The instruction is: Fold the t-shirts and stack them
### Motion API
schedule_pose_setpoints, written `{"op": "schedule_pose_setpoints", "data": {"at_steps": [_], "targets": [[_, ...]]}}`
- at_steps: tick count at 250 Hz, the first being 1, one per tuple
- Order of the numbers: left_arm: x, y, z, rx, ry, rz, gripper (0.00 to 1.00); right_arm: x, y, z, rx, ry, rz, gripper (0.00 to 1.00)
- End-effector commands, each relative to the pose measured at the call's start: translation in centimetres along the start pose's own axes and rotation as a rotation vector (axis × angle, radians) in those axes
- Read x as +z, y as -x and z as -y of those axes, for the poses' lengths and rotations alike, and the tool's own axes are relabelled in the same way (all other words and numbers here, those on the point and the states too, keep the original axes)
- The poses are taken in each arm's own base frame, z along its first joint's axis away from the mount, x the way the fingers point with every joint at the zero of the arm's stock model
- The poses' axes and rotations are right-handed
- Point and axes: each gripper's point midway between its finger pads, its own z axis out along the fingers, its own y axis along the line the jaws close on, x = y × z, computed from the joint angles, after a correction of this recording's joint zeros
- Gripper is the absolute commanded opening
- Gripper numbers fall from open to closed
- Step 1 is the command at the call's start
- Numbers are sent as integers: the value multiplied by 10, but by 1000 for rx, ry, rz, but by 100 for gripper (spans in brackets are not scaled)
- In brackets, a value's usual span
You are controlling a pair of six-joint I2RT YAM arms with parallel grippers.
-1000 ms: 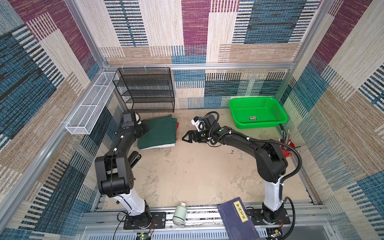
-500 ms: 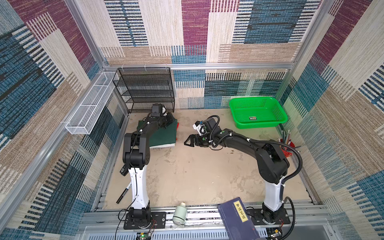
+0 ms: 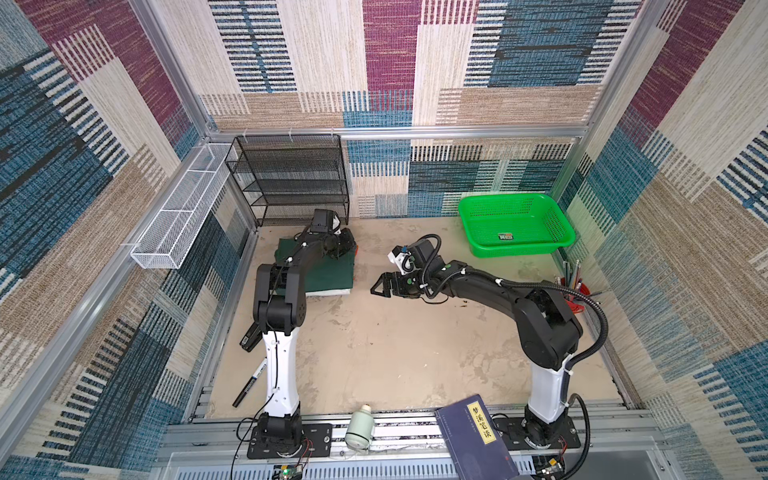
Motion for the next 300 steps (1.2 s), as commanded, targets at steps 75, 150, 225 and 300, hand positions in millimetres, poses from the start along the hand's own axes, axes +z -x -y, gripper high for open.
{"op": "schedule_pose_setpoints", "data": {"at_steps": [75, 150, 225, 300], "targets": [[-72, -98, 7, -2, -108, -128, 8, -25, 5, -17, -5, 23, 82, 99], [-51, -126, -25, -31, -40, -204, 8, -23, 2, -14, -5, 13, 65, 99], [-70, -110, -14, 34, -87, -158, 7, -30, 5, -15, -26, 0, 88, 99], [-126, -3, -39, -114, -254, 99, 7, -30, 9, -16, -33, -2, 102, 99]]}}
